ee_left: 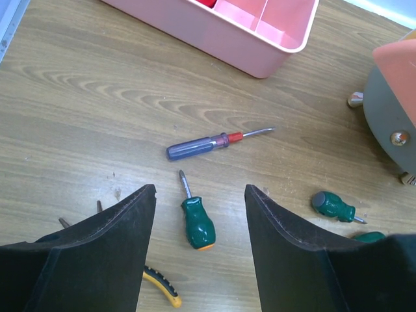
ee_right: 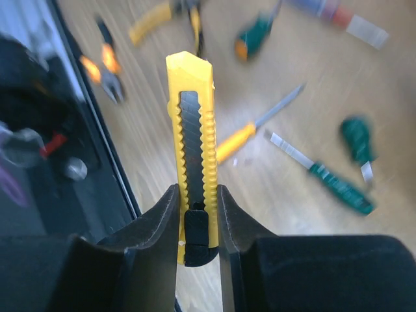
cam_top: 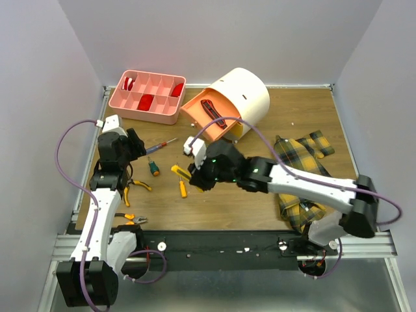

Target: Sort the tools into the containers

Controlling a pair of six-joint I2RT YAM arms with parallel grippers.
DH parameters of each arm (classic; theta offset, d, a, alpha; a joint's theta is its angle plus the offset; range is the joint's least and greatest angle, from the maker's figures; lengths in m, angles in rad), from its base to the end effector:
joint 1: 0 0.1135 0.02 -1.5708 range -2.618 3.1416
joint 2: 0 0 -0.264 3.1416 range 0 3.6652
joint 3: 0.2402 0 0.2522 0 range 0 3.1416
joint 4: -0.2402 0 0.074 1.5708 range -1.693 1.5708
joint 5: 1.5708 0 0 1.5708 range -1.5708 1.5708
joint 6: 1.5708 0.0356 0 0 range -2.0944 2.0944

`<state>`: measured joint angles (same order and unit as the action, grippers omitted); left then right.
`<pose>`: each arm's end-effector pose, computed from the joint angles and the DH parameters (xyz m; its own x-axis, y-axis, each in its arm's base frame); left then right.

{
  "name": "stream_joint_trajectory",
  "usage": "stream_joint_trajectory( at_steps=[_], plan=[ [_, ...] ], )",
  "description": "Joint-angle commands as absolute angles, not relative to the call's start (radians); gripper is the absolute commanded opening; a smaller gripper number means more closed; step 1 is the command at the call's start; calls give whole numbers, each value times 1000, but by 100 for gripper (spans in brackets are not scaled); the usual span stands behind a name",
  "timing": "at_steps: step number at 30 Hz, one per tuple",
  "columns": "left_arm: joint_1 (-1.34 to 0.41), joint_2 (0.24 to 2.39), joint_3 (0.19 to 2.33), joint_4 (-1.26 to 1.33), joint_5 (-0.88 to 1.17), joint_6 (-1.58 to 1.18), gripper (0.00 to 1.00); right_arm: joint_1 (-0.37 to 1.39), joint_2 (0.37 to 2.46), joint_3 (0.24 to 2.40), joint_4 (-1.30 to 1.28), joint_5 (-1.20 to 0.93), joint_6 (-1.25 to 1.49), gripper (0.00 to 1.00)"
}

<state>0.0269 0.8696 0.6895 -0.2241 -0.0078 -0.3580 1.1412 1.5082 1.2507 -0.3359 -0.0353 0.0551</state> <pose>0.2021 0.0057 0.2873 -0.3563 -0.3601 -0.8622 -0.1697 0.9323 -0.3193 0.1432 0.3155 0.3113 -0.2833 -0.4861 -0.8267 -0.9065 0.4171 0.0654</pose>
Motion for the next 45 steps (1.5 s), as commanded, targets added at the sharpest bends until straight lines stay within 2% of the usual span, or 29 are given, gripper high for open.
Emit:
stream_joint_trajectory(
  at_steps=[1, 7, 10, 14, 17, 27, 28, 29, 32, 35, 39, 43, 45],
  plan=[
    [26, 896, 753, -207, 34, -365, 67, 1108, 1396, 1322, -385, -80, -64, 1],
    [28, 927, 787, -213, 116, -379, 66, 934, 1478, 1540, -361, 75, -130, 1],
    [28, 928, 792, -189, 230, -333, 66, 836, 1600, 1696, -344, 112, -169, 1],
    [26, 948, 790, -166, 363, -345, 64, 744, 1785, 1923, -442, 123, -195, 1],
    [25, 968, 787, -157, 359, -351, 63, 724, 1880, 2015, -526, 101, -209, 1],
    [60, 982, 795, -161, 331, -299, 63, 719, 1934, 1961, -687, -89, -121, 1],
    [61, 983, 792, -160, 348, -285, 63, 718, 1933, 1939, -690, -90, -117, 11],
    [61, 986, 788, -153, 363, -275, 63, 718, 1924, 1930, -687, -92, -114, 37],
    [57, 1008, 787, -137, 390, -288, 63, 718, 1907, 1931, -681, -112, -133, 73],
    [32, 1041, 782, -97, 408, -307, 63, 710, 1893, 1980, -681, -88, -159, 78],
    [-43, 1139, 814, -34, 457, -317, 60, 635, 1896, 2068, -675, -17, -172, 78],
    [-66, 1226, 899, -6, 589, -261, 54, 491, 1897, 2082, -614, -61, -117, 73],
    [-67, 1258, 910, 30, 650, -210, 49, 417, 1914, 2105, -595, -98, -115, 66]
  ],
)
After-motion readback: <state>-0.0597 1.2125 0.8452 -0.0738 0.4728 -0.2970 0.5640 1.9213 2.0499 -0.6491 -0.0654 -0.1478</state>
